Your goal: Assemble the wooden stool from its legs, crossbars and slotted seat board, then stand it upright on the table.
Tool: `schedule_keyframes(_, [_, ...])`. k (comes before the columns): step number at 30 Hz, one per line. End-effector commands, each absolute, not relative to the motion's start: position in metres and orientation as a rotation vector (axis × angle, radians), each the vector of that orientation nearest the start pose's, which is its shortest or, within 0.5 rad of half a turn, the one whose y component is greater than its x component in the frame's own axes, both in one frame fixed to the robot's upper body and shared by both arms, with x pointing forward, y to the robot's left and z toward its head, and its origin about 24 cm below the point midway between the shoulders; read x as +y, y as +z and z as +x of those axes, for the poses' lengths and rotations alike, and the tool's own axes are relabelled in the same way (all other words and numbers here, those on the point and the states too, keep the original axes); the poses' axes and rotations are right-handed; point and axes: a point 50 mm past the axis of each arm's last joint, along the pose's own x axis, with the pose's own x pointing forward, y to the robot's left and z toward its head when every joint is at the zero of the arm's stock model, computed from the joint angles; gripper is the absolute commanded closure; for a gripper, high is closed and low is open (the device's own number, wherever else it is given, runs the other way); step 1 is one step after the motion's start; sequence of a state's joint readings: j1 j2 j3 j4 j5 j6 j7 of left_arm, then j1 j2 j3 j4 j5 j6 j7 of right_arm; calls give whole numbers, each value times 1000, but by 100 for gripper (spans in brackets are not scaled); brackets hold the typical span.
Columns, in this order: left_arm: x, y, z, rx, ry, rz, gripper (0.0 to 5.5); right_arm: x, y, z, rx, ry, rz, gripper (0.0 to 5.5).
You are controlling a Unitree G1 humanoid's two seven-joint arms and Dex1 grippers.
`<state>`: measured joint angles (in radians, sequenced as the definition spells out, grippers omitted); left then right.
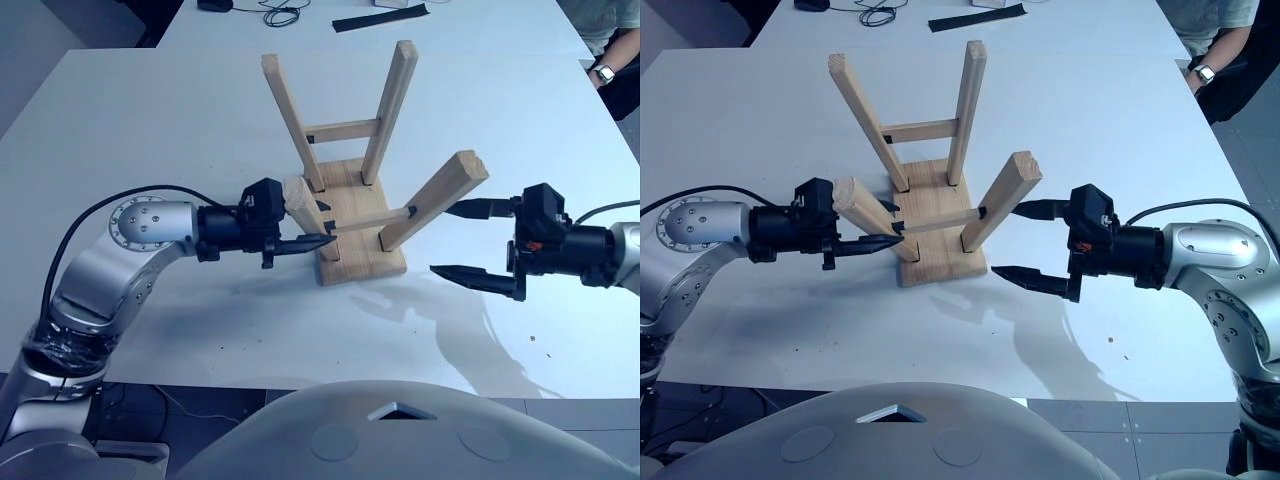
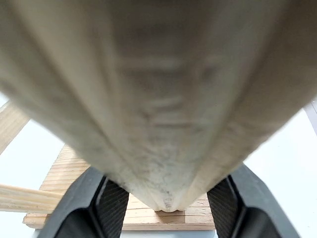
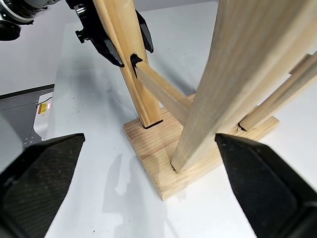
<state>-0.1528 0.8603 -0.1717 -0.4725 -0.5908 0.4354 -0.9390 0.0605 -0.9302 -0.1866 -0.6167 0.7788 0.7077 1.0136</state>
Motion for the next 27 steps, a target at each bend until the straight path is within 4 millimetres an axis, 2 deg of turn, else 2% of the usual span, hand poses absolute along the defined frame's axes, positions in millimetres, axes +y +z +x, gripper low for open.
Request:
schedule_keyframes(1, [192,72,214,631,-1152,389,345,-183,158,187,333,1333,-171,65])
schedule_keyframes(15, [175,68,234,623,-1225,454,345,-163,159,189,307,1435,-156,65])
schedule_keyframes(22, [180,67,246,629,-1211,458,345,-151,164,192,271,1491,-144,65])
schedule_keyframes(27, [183,56,246,663,-1210,466,345,-146,169,194,249,1512,-127,65])
